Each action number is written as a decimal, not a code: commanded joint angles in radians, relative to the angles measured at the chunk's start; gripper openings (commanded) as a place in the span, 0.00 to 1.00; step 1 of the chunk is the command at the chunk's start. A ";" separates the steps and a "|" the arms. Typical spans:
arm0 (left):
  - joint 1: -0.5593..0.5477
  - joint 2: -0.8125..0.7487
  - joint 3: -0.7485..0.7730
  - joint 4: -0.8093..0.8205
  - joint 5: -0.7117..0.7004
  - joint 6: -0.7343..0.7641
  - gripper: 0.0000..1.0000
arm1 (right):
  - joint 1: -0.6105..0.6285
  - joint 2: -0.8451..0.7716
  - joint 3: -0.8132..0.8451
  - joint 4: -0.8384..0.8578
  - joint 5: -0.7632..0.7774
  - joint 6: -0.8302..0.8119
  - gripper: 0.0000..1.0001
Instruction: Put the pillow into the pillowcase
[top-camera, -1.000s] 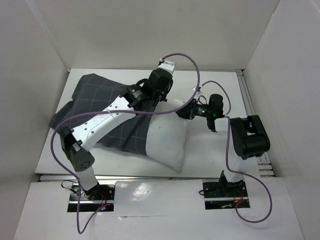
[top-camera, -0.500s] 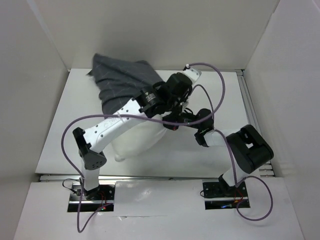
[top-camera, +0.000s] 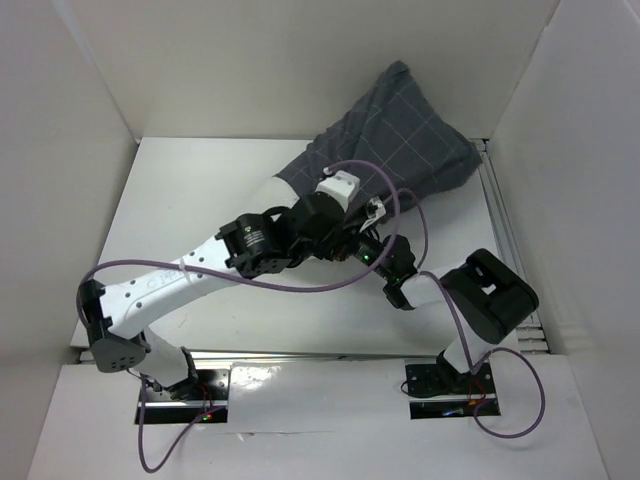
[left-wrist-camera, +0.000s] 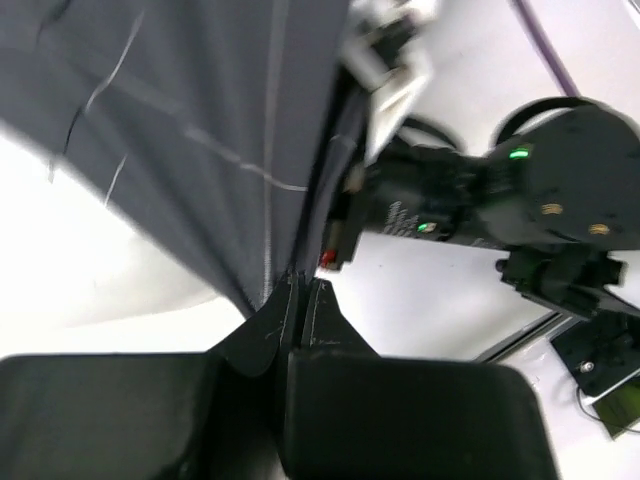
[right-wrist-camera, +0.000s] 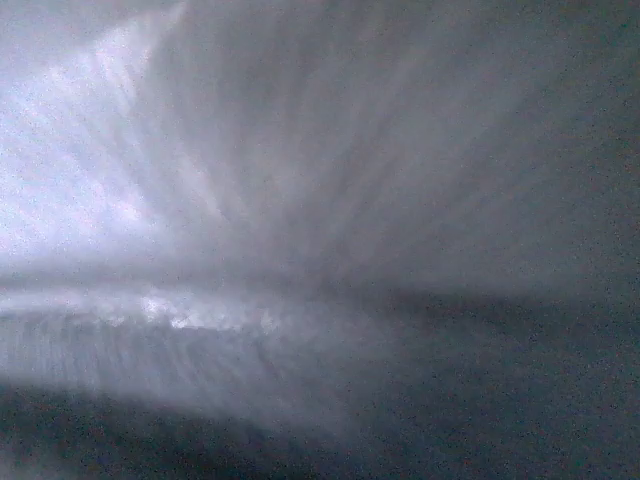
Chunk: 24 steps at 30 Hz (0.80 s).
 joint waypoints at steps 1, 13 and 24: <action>-0.069 -0.106 -0.067 -0.116 0.007 -0.202 0.00 | -0.067 -0.134 0.005 0.610 0.304 -0.065 0.00; 0.170 0.021 -0.219 -0.004 0.057 -0.213 0.00 | -0.016 -0.423 -0.079 -0.056 0.135 -0.018 0.38; 0.203 -0.039 -0.351 0.037 0.088 -0.154 0.27 | 0.006 -0.529 0.090 -0.791 0.250 -0.087 0.99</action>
